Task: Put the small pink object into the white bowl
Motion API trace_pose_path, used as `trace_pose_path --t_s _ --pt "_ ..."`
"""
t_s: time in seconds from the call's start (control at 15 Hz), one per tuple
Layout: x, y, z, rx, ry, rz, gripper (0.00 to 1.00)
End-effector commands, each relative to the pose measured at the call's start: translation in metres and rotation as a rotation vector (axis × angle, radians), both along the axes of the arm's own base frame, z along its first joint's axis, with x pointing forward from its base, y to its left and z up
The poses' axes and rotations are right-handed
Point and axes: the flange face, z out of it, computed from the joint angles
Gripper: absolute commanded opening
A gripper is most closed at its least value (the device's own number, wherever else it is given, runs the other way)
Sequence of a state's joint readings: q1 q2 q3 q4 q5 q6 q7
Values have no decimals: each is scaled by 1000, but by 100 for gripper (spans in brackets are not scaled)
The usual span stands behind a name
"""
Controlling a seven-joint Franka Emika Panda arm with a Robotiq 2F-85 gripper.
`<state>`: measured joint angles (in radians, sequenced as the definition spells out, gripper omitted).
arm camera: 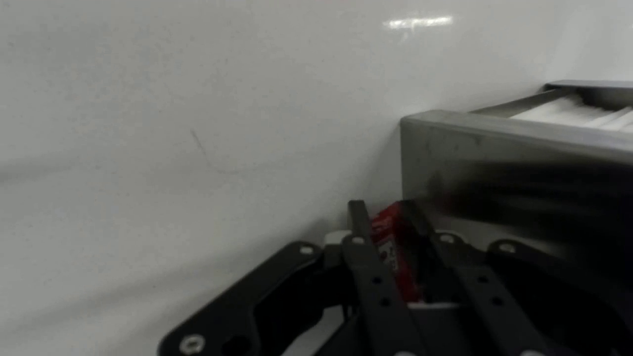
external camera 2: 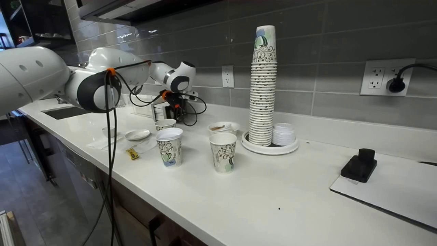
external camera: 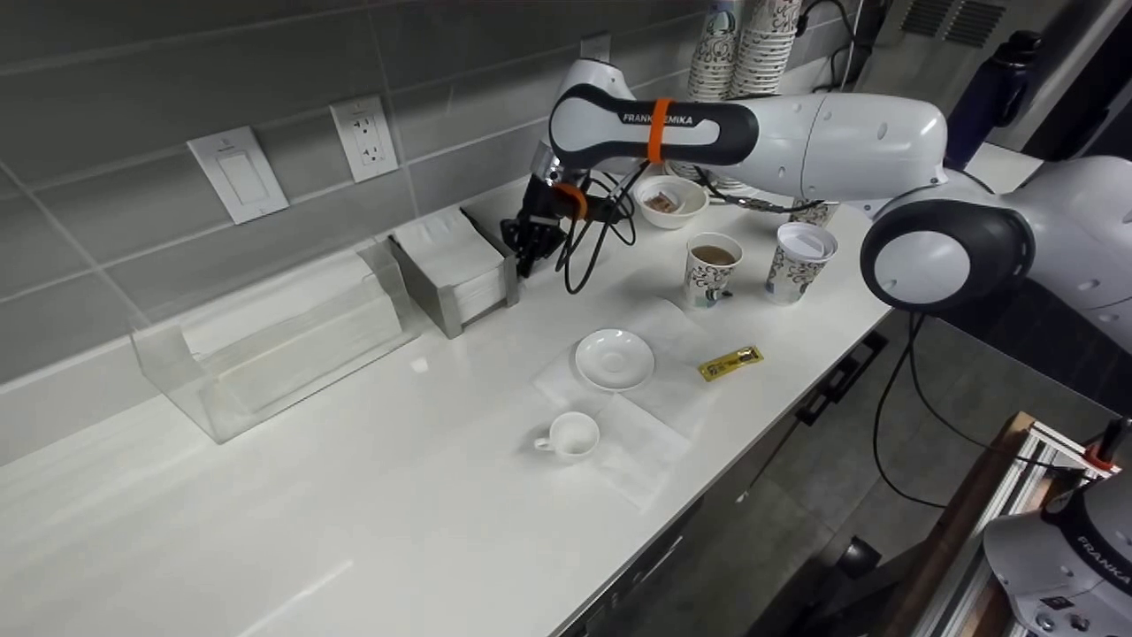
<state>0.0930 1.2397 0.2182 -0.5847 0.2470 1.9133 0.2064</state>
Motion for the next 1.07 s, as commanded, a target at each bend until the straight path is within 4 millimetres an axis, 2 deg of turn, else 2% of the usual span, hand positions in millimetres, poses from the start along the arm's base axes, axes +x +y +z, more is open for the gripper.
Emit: trace_pose_path --t_s 0.0,0.33,0.47,0.6,0.8,1.0 --pt "1 -2 6 1 19 -36 54" --pt "2 0 -2 -14 12 -53 88" --pt "2 -1 -5 -15 15 -57 93" --pt "2 -2 -8 -12 17 -61 90" --pt "2 0 -7 2 18 -53 60" --pt "2 2 -7 4 11 -50 38"
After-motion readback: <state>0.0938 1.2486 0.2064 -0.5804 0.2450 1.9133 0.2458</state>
